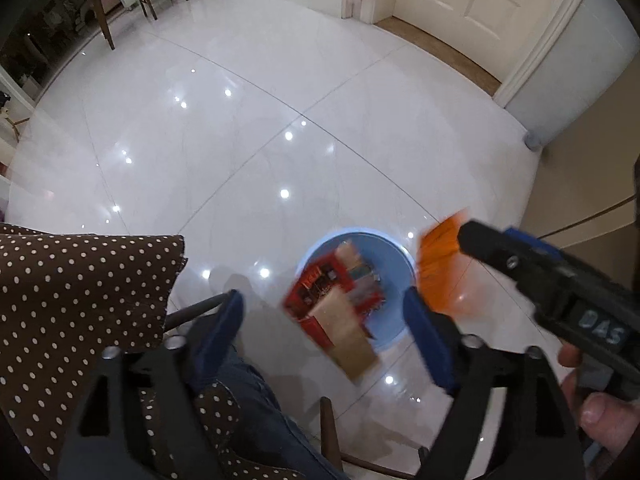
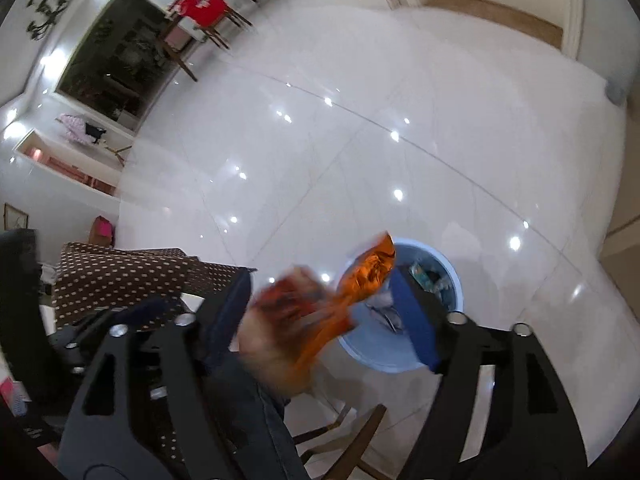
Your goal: Collect trash
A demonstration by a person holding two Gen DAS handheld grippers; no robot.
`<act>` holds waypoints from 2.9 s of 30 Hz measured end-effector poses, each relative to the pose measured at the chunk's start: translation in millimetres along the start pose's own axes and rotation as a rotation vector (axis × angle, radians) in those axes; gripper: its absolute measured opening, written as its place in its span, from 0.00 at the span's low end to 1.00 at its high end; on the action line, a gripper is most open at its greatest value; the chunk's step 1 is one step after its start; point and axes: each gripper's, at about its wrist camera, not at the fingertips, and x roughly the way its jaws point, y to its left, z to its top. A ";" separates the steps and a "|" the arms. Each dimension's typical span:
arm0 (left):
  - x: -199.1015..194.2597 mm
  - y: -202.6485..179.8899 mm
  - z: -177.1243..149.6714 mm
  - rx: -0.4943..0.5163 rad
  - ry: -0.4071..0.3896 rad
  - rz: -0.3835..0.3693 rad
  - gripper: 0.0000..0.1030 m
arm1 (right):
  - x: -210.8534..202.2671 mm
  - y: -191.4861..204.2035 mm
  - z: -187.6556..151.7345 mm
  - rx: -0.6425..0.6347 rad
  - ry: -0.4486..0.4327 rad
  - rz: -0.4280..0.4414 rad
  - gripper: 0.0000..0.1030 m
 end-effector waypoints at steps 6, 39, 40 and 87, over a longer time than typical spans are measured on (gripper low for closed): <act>-17.3 2.9 -7.1 0.006 -0.036 0.015 0.83 | 4.8 -9.2 -9.2 0.044 0.028 -0.008 0.94; -322.5 93.7 -235.2 -0.309 -0.774 0.309 0.90 | -199.6 218.1 -128.4 -0.513 -0.373 0.035 0.94; -329.6 96.5 -243.6 -0.324 -0.789 0.322 0.90 | -205.8 225.3 -134.1 -0.531 -0.389 0.042 0.94; -437.5 91.2 -357.5 -0.535 -1.033 0.427 0.95 | -304.5 304.1 -227.7 -0.772 -0.699 0.135 0.94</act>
